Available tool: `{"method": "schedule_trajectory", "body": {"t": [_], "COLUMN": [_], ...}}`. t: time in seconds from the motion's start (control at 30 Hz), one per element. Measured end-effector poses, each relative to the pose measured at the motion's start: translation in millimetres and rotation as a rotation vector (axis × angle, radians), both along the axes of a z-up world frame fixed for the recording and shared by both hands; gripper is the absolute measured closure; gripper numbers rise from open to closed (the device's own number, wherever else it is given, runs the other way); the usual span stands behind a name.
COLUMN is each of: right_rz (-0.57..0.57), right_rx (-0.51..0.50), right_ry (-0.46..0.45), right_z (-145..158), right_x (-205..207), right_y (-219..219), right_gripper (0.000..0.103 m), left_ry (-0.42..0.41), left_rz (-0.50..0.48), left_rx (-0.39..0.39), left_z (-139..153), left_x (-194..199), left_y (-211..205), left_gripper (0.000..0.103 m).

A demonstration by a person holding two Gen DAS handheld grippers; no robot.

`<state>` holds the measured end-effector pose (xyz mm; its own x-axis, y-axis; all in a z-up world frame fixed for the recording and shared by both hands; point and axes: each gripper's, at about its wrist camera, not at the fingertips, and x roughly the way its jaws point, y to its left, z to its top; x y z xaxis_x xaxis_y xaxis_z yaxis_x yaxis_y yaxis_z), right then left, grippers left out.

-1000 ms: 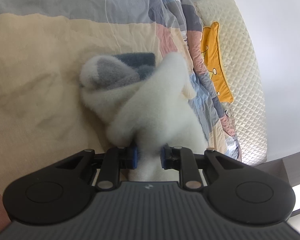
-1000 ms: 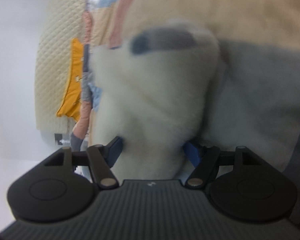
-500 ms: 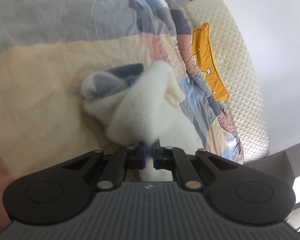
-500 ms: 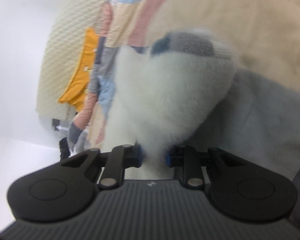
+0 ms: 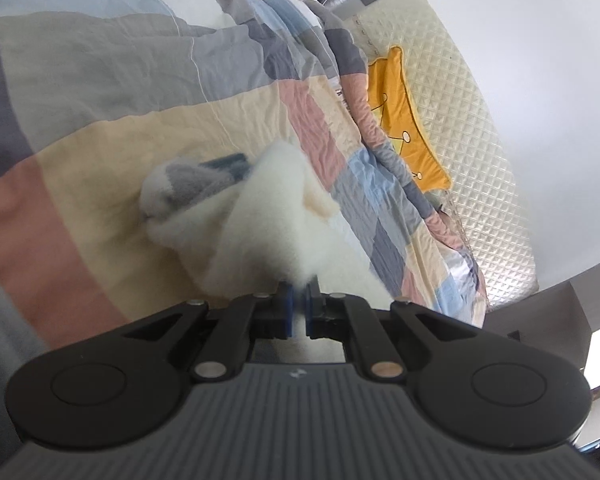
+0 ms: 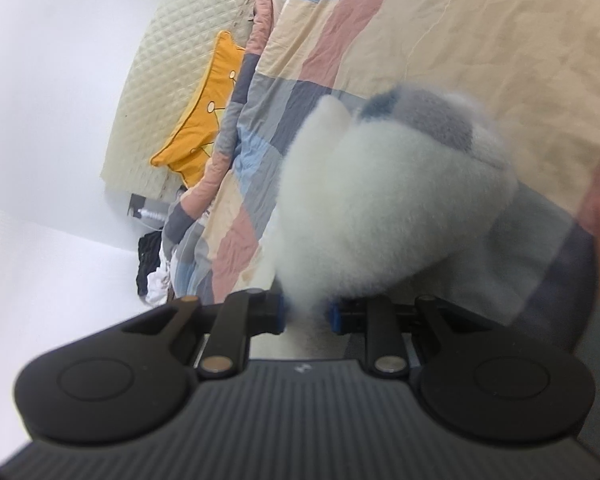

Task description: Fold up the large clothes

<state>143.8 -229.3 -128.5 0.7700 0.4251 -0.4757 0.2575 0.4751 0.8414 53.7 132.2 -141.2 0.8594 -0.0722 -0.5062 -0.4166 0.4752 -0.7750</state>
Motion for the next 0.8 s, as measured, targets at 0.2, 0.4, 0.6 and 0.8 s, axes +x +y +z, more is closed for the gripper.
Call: {"method": "schedule_trajectory", "body": {"t": [0.2, 0.4, 0.6, 0.8], "right_rz": [0.015, 0.024, 0.048, 0.037], "right_rx": [0.034, 0.096, 0.144, 0.063], "right_ry": [0.002, -0.037, -0.053, -0.077], "right_z": [4.4, 19.4, 21.8, 13.6], "right_x": [8.5, 39.4, 94.2, 147.6], "right_y": [-3.6, -8.5, -8.6, -8.9], "right_gripper": [0.077, 0.069, 0.068, 0.069], "left_ry": [0.001, -0.031, -0.015, 0.016], "left_rz": [-0.025, -0.068, -0.088, -0.137], "left_rx": [-0.002, 0.036, 0.056, 0.105], "left_z": [6.4, 30.2, 37.9, 35.8], "left_x": [9.3, 55.0, 120.7, 195.5], "left_y": [5.5, 14.7, 25.9, 31.3], "left_gripper": [0.097, 0.096, 0.096, 0.096]}}
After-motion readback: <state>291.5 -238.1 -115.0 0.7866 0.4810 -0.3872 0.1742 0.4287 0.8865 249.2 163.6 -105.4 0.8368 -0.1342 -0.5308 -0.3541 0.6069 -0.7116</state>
